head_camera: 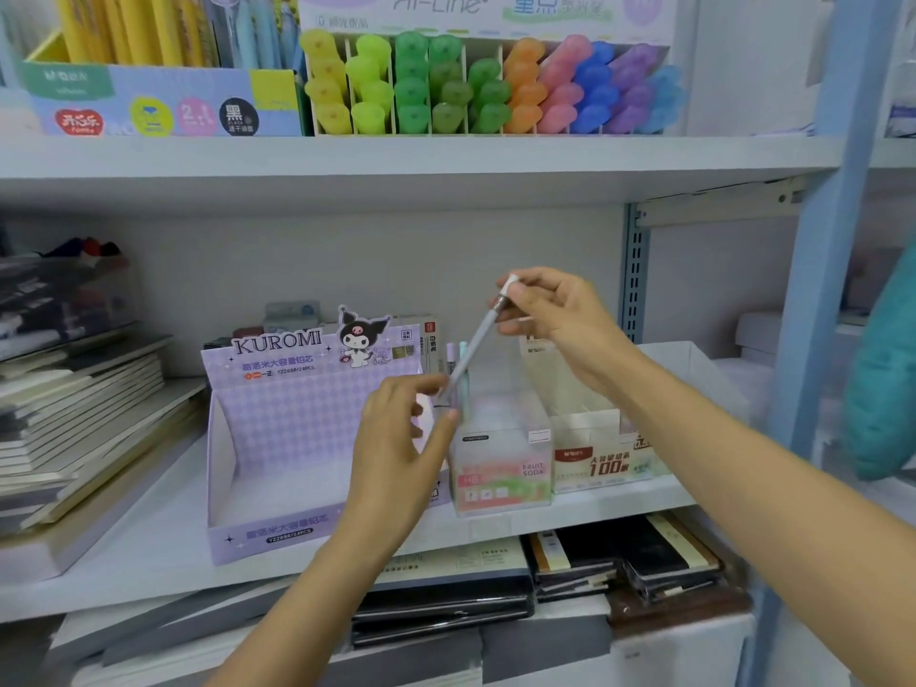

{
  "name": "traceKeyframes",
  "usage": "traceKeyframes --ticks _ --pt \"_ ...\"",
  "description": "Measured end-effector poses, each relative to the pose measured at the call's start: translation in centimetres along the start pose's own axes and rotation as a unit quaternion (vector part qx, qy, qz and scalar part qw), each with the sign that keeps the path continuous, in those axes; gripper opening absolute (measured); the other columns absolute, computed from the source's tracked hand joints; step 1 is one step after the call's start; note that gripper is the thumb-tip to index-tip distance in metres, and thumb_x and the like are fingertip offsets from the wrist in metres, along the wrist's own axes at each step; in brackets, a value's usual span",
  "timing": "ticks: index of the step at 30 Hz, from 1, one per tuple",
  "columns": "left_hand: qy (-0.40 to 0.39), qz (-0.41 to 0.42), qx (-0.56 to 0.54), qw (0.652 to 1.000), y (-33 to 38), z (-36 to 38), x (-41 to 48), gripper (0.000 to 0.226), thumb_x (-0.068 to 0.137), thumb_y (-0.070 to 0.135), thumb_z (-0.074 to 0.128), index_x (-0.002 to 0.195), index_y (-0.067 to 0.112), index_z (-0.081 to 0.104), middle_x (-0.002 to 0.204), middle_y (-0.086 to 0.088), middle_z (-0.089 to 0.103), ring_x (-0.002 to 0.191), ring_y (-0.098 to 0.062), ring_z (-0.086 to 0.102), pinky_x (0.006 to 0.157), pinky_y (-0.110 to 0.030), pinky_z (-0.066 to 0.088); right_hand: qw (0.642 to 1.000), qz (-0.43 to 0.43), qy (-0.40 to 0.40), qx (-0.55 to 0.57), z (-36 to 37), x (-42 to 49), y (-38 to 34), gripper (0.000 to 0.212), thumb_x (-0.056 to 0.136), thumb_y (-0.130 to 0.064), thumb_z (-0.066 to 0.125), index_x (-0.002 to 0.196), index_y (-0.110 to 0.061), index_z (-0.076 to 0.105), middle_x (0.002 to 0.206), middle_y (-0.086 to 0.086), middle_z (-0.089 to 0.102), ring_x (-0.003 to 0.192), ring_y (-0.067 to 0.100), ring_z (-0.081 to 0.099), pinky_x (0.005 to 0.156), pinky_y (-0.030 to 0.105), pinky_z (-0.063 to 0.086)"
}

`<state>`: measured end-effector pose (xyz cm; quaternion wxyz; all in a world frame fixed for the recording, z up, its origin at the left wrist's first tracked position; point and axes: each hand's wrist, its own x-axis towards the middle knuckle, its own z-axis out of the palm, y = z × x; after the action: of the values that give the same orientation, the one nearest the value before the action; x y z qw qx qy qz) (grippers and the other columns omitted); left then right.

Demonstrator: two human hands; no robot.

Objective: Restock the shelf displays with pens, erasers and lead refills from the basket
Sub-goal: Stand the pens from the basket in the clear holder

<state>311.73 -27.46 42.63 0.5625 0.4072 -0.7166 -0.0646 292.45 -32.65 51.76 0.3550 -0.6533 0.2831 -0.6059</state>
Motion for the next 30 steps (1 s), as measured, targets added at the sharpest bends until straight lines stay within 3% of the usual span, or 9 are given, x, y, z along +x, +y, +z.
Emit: traceKeyframes --ticks 2,4,7,11,20,24,28,30 --pt "-0.034 0.077 0.092 0.992 -0.5 0.0 -0.4 0.03 0.092 0.02 0.063 0.122 0.022 0.061 0.128 0.014 0.053 0.119 -0.008 0.044 0.099 -0.011 0.032 0.997 -0.02 0.04 -0.067 -0.9 0.6 0.0 0.017 0.098 -0.006 0.052 0.111 0.001 0.061 0.099 0.017 0.068 0.081 0.017 0.068 0.072 0.021 0.058" --pt "-0.073 0.1 0.144 0.982 -1.0 0.2 -0.7 0.029 0.093 0.021 0.063 0.122 0.021 0.064 0.136 0.01 0.052 0.128 -0.009 0.041 0.104 -0.012 0.024 0.989 -0.029 0.051 -0.139 -1.2 0.9 0.6 0.018 0.099 -0.005 0.051 0.112 0.003 0.06 0.1 0.017 0.067 0.085 0.014 0.068 0.073 0.02 0.057" --pt "-0.083 0.093 0.159 0.979 -1.4 0.4 -1.0 0.021 0.093 0.02 0.063 0.114 0.02 0.069 0.139 0.005 0.053 0.131 -0.015 0.043 0.106 -0.023 0.029 0.976 -0.023 0.025 -0.214 -0.8 1.0 2.2 0.017 0.099 -0.004 0.049 0.111 0.001 0.06 0.097 0.013 0.067 0.087 0.012 0.068 0.073 0.018 0.057" --pt "-0.08 0.087 0.16 0.98 -1.5 0.5 -0.9 0.019 0.094 0.021 0.062 0.112 0.021 0.069 0.14 0.005 0.052 0.131 -0.016 0.044 0.104 -0.025 0.032 0.962 -0.031 -0.007 -0.273 0.2 1.1 4.3 0.017 0.098 -0.004 0.05 0.109 -0.001 0.063 0.096 0.012 0.068 0.088 0.016 0.068 0.077 0.022 0.058" --pt "-0.075 0.089 0.161 0.98 -1.5 0.4 -1.1 0.016 0.093 0.022 0.063 0.107 0.022 0.071 0.138 0.002 0.054 0.127 -0.02 0.048 0.1 -0.037 0.044 0.947 -0.021 -0.053 -0.317 -0.2 2.0 4.3 0.019 0.099 -0.005 0.05 0.111 0.001 0.063 0.097 0.014 0.07 0.088 0.017 0.07 0.077 0.022 0.058" --pt "-0.067 0.098 0.168 0.979 -1.7 0.5 -1.0 0.016 0.091 0.021 0.066 0.106 0.021 0.073 0.135 -0.001 0.057 0.124 -0.023 0.051 0.097 -0.037 0.045 0.946 -0.035 -0.055 -0.316 0.3 1.9 4.5 0.018 0.098 -0.007 0.052 0.115 -0.009 0.056 0.089 0.013 0.07 0.083 0.018 0.071 0.074 0.024 0.059" --pt "-0.065 0.105 0.171 0.978 -1.8 0.6 -1.1 0.016 0.091 0.02 0.066 0.105 0.02 0.073 0.135 -0.001 0.057 0.124 -0.023 0.052 0.097 -0.036 0.044 0.901 -0.071 -0.034 -0.427 0.6 2.2 5.3 0.012 0.093 -0.009 0.06 0.103 -0.012 0.066 0.088 0.006 0.071 0.079 0.016 0.068 0.082 0.037 0.057" --pt "-0.066 0.105 0.17 0.978 -1.8 0.5 -1.0 0.017 0.091 0.021 0.065 0.107 0.02 0.072 0.136 -0.001 0.056 0.125 -0.023 0.05 0.099 -0.034 0.041 0.877 -0.081 -0.036 -0.472 0.8 2.2 5.6 0.017 0.091 -0.011 0.065 0.106 -0.008 0.071 0.096 0.006 0.071 0.083 0.013 0.064 0.086 0.033 0.054"
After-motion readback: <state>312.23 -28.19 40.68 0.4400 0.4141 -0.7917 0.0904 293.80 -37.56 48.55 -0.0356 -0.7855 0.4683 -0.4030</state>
